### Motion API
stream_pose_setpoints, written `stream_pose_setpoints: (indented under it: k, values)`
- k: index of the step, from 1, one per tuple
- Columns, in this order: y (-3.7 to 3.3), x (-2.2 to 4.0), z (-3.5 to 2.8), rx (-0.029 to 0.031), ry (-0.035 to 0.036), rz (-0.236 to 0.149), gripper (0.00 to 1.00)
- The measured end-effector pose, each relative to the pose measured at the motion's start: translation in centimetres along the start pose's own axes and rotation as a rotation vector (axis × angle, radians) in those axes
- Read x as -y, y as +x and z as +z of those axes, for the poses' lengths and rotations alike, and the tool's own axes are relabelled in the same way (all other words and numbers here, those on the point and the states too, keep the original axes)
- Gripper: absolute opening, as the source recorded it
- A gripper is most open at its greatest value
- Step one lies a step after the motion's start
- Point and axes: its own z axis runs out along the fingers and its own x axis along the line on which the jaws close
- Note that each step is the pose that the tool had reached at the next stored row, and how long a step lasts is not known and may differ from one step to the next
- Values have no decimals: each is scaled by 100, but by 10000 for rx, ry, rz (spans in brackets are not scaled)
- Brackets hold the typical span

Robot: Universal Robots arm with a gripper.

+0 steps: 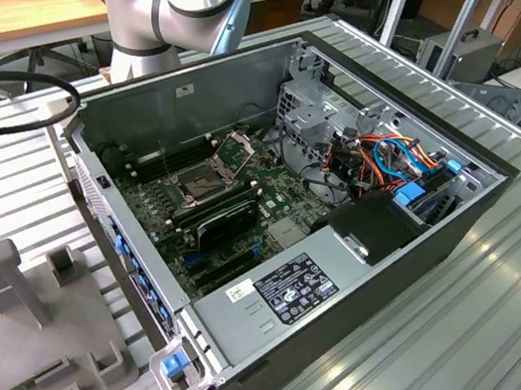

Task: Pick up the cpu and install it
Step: 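Pick up the cpu and move it towards the insertion slot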

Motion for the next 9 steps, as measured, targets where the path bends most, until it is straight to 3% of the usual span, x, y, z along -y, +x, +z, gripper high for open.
stream_pose_setpoints:
  k: [9]
  values:
    - [1,-4,-23,0,-23,0,55]
